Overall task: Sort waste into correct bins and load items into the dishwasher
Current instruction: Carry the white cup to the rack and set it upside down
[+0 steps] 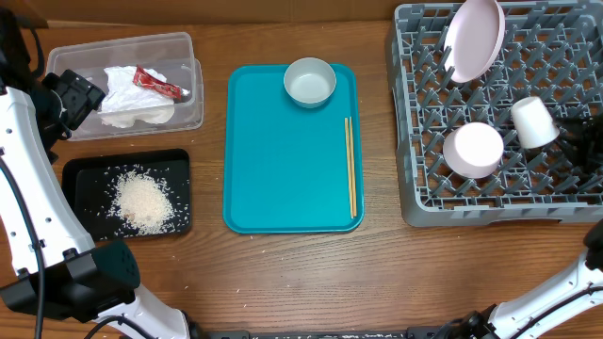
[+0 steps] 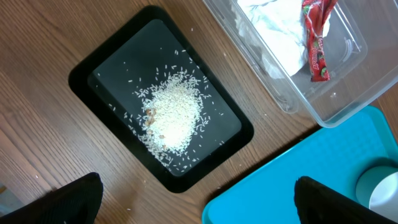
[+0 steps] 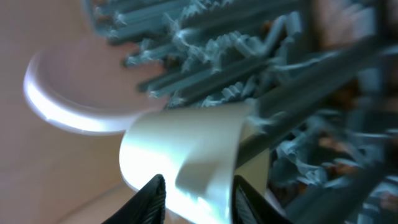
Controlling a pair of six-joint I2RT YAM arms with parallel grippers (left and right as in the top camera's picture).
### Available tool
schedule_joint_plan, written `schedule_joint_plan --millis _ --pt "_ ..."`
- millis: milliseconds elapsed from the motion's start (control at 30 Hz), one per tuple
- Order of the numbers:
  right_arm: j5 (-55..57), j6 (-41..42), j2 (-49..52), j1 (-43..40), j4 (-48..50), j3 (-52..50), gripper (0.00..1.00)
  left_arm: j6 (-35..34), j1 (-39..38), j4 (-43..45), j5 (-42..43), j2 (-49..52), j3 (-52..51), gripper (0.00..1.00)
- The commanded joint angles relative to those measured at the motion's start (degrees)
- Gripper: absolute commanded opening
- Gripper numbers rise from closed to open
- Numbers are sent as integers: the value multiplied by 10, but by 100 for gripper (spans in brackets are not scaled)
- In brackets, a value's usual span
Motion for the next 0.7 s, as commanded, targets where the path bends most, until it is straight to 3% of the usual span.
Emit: schedule_joint_plan --millis 0,167,333,567,667 --pt "127 -8 -8 5 -43 79 39 9 0 -1 0 1 1 100" --pt "196 -6 -31 6 -134 180 38 9 0 -1 0 1 1 100" --pt "237 -7 -66 44 -163 229 34 9 0 -1 0 1 1 100" --pt "410 -5 -50 180 -133 220 9 9 0 -1 0 1 1 100" --pt "527 64 -37 224 -137 207 4 9 0 -1 0 1 1 100"
